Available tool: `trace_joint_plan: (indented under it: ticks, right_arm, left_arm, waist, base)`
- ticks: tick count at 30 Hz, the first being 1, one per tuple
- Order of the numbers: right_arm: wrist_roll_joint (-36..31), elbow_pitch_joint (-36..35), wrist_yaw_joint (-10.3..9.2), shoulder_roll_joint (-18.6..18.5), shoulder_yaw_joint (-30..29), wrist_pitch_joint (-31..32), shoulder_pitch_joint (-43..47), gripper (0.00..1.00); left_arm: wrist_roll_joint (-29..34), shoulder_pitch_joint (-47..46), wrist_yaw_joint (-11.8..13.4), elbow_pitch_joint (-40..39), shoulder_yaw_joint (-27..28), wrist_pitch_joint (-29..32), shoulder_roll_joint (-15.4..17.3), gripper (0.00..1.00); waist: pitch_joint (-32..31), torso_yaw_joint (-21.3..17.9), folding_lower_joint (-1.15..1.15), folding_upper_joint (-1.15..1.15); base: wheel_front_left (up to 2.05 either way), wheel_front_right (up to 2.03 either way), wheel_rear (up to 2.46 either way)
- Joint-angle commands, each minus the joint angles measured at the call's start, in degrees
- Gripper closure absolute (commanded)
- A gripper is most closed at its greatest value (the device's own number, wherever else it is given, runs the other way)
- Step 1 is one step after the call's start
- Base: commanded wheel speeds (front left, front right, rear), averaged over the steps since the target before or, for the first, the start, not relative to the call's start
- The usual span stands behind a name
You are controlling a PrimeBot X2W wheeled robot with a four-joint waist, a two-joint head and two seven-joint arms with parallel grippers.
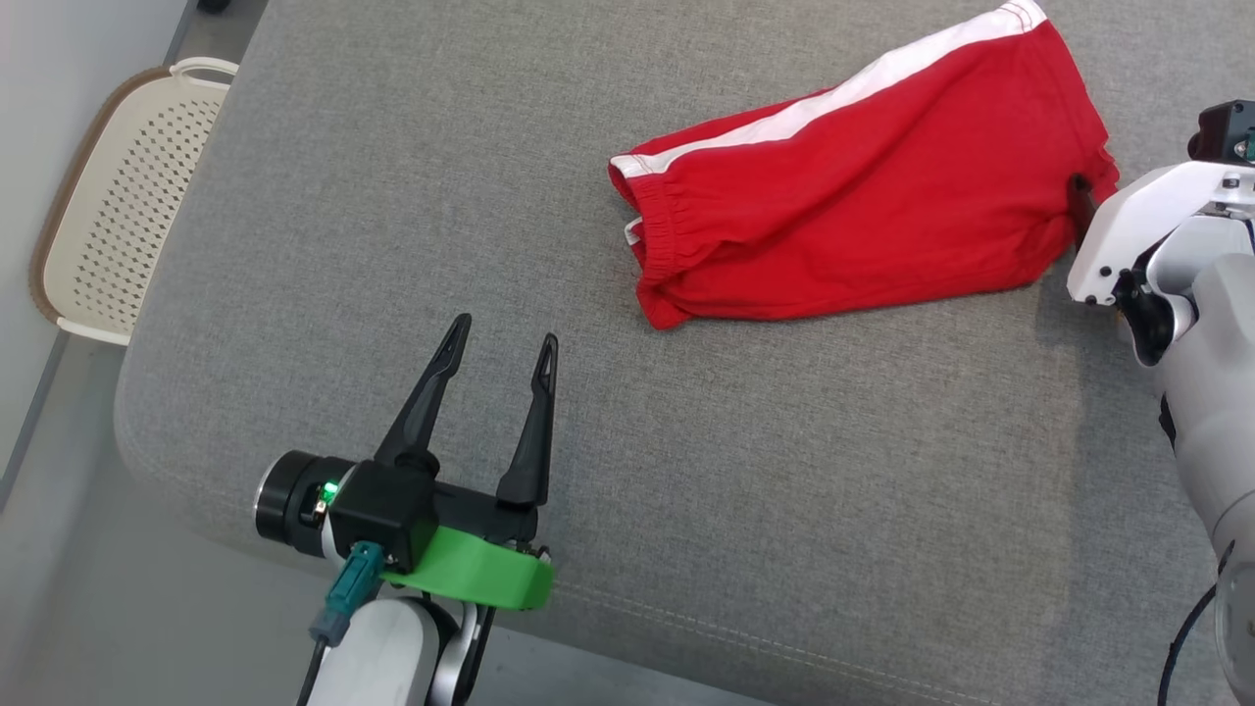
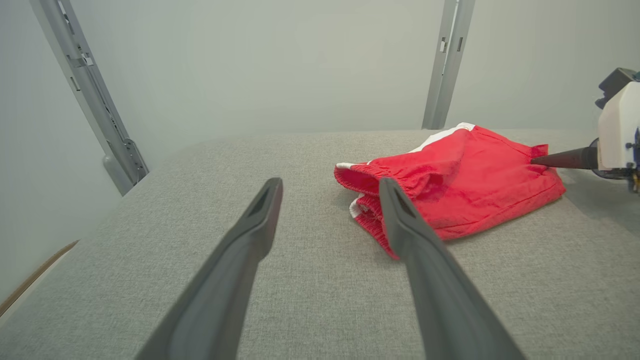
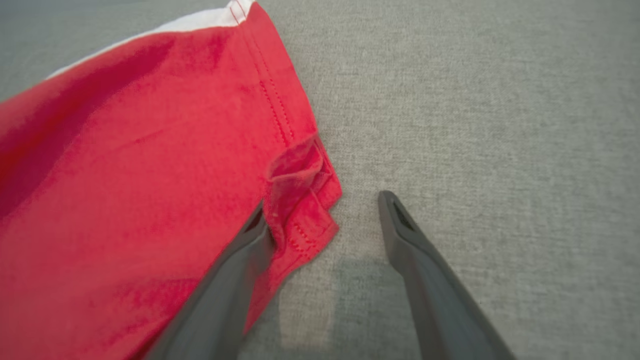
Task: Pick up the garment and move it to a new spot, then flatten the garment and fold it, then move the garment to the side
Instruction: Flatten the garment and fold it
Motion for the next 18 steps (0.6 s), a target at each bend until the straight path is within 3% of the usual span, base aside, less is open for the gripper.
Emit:
trace_joint_plan:
  ticks: [1, 2, 4, 5, 6, 18]
  right_arm:
    - [-0.38, 0.41, -0.09, 0.45, -1.19, 1.25, 1.47, 0.37]
    - [-0.58, 0.47, -0.09, 0.68, -1.76, 1.73, 1.51, 0.54]
    - [-1.10, 0.58, -0.09, 0.98, -2.79, 2.68, 1.63, 0.75]
    - [-1.34, 0.64, -0.10, 1.17, -3.15, 3.09, 1.75, 0.92]
    - [-1.61, 0.69, -0.10, 1.29, -3.51, 3.41, 1.84, 1.00]
    - [-3.85, 0.61, -0.11, 2.21, -7.38, 2.16, 2.72, 1.00]
  left_arm:
    - [0.54, -0.59, -0.37, 0.34, 0.40, -0.15, -0.05, 0.00]
    - [0.71, -0.70, -0.56, 0.45, 0.53, -0.16, -0.08, 0.00]
    - [0.80, -0.81, -0.80, 0.66, 0.79, -0.16, -0.22, 0.00]
    - [0.91, -0.81, -0.92, 0.81, 0.89, -0.15, -0.25, 0.00]
    - [1.04, -0.82, -1.06, 0.96, 1.01, -0.16, -0.31, 0.00]
    - [1.22, -0.52, -2.20, 3.00, 1.43, -0.16, -1.10, 0.00]
  waist:
    - [0.29, 0.28, 0.00, 0.00]
    - [0.38, 0.35, 0.00, 0.00]
    - [0.51, 0.44, 0.00, 0.00]
    - [0.54, 0.47, 0.00, 0.00]
    - [0.54, 0.48, 0.00, 0.00]
    - [-1.33, -0.55, 0.00, 0.00]
  base:
    - [0.00, 0.00, 0.00]
    - [0.00, 0.00, 0.00]
    - [0.00, 0.00, 0.00]
    - [0.00, 0.00, 0.00]
    - [0.00, 0.00, 0.00]
    - [0.00, 0.00, 0.00]
